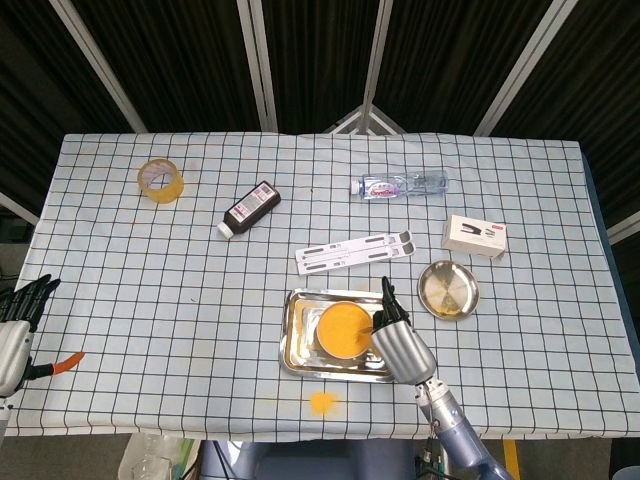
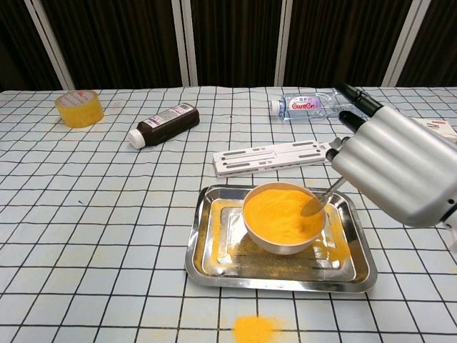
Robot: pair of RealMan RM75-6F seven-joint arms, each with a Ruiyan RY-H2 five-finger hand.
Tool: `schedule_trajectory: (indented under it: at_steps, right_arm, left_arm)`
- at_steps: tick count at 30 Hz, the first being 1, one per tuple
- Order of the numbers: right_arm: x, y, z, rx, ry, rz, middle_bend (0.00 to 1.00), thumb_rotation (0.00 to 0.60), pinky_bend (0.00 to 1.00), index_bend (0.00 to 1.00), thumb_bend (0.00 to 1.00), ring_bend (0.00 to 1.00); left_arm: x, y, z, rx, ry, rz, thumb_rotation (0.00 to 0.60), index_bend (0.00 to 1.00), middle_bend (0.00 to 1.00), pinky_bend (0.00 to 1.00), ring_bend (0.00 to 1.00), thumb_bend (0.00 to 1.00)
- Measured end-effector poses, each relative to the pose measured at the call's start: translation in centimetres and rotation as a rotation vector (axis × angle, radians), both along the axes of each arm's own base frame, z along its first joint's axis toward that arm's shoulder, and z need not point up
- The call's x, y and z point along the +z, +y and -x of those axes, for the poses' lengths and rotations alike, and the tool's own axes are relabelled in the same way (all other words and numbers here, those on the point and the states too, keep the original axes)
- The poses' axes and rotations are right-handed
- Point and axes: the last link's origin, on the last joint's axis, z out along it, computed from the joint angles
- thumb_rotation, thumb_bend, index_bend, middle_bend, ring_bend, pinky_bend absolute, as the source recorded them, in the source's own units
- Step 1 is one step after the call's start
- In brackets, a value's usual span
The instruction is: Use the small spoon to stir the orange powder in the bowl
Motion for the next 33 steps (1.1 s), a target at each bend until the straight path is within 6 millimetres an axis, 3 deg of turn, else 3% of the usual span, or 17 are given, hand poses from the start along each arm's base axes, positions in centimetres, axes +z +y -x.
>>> schedule_trajectory:
  at_steps: [11,24,33]
  right_arm:
    - [-1.2,1.7,-0.6,-0.013,-0.021,-0.082,0.62,0.6,0.0,0.7,0.64,0.26]
    - [-1.8,-0.3,0.1,-0.076,-0.014,-0.04,0.62,0.6,0.0,0.7,0.64,0.26]
    - [-1.1,-1.1,-0.7,-0.083,-0.059,-0.017,0.62,0.6,0.0,0.7,0.64,0.26]
  left_arm:
    - [0.1,-0.1,0.0,0.0,0.0,-0.003,0.6,0.0,0.0,0.0,0.0,0.0]
    - [0.1,0.0,0.0,0.003,-0.002,-0.003,0.6,0.0,0.0,0.0,0.0,0.0]
    - [0.0,0.1,0.0,0.002,-0.005,0.0,0.6,0.0,0.0,0.0,0.0,0.0]
